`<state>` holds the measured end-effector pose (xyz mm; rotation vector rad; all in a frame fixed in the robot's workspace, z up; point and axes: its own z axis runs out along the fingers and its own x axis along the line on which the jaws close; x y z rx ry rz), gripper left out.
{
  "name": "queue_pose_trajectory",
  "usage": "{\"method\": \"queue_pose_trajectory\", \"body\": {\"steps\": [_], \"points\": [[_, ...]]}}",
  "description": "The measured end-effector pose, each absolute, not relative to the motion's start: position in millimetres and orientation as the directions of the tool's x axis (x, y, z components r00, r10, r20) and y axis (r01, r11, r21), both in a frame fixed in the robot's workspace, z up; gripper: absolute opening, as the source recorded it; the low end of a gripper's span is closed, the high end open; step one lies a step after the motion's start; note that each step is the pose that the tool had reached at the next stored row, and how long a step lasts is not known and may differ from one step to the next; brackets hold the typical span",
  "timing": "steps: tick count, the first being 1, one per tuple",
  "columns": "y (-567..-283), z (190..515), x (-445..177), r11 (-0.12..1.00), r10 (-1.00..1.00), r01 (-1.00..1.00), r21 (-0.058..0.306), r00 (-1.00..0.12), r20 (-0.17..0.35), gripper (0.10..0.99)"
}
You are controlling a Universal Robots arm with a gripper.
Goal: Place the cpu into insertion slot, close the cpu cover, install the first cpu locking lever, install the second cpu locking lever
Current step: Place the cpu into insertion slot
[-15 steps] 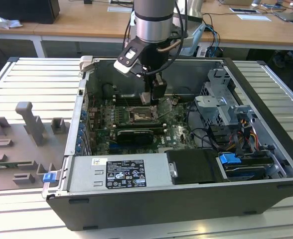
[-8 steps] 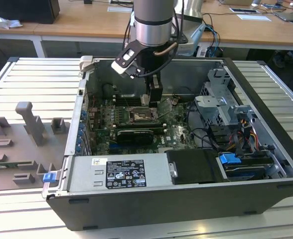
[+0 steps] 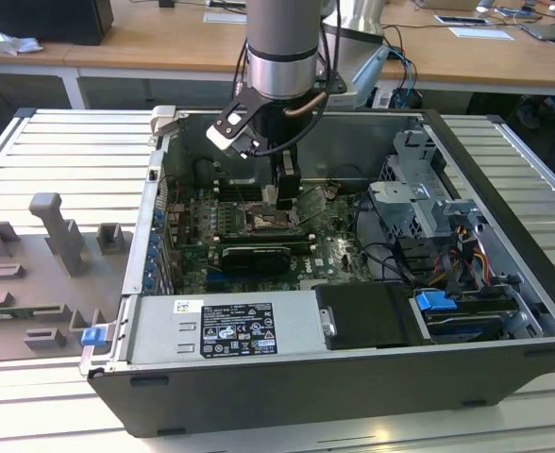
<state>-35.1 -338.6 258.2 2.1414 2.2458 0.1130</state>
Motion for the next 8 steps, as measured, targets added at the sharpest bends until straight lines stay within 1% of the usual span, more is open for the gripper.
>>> {"method": "queue_pose_trajectory", "body": {"steps": [8], "points": [[-325.2,232.2,-40.7,0.039,0.999,0.996,0.078,-0.041,0.024,0.541]]}}
